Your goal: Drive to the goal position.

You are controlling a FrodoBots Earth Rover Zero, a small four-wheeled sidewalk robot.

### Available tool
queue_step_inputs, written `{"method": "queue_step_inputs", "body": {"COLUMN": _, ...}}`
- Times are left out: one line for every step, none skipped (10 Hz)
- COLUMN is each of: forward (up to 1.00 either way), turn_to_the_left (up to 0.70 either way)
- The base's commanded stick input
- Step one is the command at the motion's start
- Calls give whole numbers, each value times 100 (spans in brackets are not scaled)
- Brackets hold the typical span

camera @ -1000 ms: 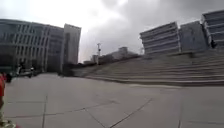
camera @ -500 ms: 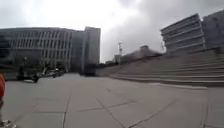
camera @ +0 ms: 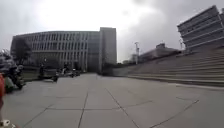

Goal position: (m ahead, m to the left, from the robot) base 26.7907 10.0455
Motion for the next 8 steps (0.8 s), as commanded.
{"method": "queue_step_inputs", "body": {"forward": 70, "turn_to_the_left": 0}}
{"method": "queue_step_inputs", "body": {"forward": 70, "turn_to_the_left": 0}}
{"method": "queue_step_inputs", "body": {"forward": 70, "turn_to_the_left": 0}}
{"method": "queue_step_inputs", "body": {"forward": 70, "turn_to_the_left": 0}}
{"method": "queue_step_inputs", "body": {"forward": 70, "turn_to_the_left": 0}}
{"method": "queue_step_inputs", "body": {"forward": 70, "turn_to_the_left": 0}}
{"method": "queue_step_inputs", "body": {"forward": 70, "turn_to_the_left": 0}}
{"method": "queue_step_inputs", "body": {"forward": 70, "turn_to_the_left": 0}}
